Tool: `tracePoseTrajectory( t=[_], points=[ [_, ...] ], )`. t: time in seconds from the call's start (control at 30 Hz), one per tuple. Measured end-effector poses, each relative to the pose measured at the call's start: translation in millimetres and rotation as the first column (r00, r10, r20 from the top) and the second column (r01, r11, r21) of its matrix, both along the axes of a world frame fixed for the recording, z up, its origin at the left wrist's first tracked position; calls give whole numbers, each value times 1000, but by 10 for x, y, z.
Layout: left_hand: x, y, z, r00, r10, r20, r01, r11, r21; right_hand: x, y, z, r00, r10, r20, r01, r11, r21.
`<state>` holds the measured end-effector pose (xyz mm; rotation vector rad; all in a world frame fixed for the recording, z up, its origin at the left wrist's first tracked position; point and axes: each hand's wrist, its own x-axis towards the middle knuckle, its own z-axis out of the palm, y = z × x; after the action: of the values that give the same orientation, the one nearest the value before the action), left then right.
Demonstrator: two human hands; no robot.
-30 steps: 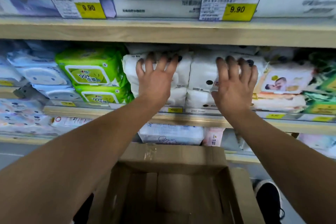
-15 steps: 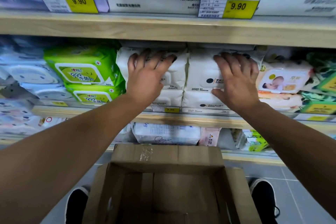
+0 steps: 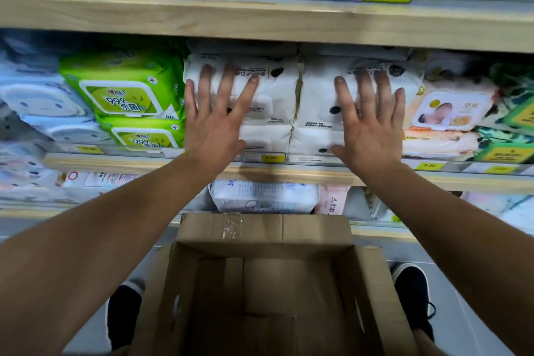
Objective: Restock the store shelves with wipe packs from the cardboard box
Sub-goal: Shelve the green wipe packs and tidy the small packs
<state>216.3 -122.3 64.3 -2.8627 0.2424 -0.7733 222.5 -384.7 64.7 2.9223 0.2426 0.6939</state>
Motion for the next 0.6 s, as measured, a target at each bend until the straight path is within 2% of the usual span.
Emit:
tracePoseTrajectory(
  t=[0.23, 0.4, 0.6],
  points=[
    [134, 4, -110, 994, 21, 105, -22, 1000, 4, 186, -79, -88, 998, 52, 24, -52, 999, -9],
    [118, 30, -73, 998, -11, 69, 13, 1000, -26, 246, -164, -64, 993, 116, 21, -116, 993, 21],
    [112, -171, 169, 999, 15, 49, -8, 992, -122, 108, 19, 119, 996, 80, 27, -82, 993, 88]
  ],
)
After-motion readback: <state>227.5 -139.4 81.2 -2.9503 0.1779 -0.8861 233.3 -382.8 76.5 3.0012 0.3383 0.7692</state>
